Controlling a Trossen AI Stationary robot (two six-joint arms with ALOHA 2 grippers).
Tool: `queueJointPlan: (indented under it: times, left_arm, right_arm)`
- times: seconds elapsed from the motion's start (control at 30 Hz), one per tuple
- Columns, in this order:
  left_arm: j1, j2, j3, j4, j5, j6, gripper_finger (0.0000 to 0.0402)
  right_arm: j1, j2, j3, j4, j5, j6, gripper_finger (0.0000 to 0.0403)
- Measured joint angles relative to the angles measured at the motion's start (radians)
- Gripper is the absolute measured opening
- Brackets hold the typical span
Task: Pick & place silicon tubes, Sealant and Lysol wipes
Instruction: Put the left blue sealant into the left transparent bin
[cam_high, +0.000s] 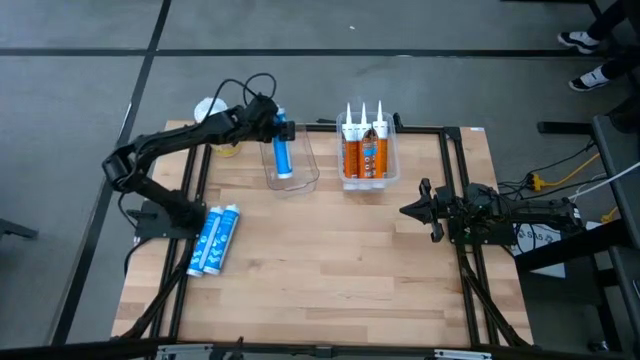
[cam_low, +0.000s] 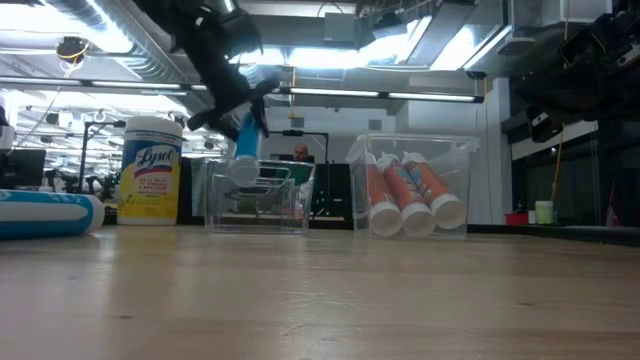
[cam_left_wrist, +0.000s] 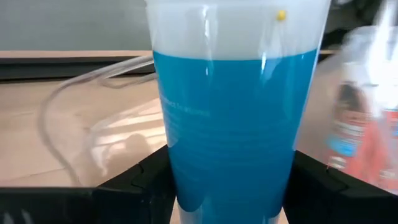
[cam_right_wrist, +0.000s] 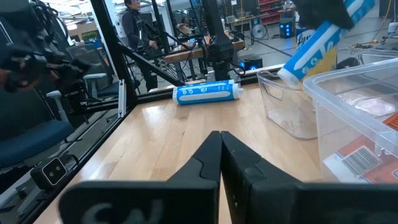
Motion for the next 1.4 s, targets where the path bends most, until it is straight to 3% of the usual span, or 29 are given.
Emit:
queueJointPlan:
  times: [0.7, 1.4]
  left_arm:
    - [-0.035, 0.080, -0.001, -0.100, -0.085, -0.171, 0.0217]
    - [-0.064, 0.097, -0.008, -0.199, -0.005, -0.273, 0.0217]
  right_arm:
    - [0.000, 0.000, 0.000, 0.000, 0.000, 0.001, 0.0012]
    - [0.000, 0.000, 0.000, 0.000, 0.000, 0.000, 0.0012]
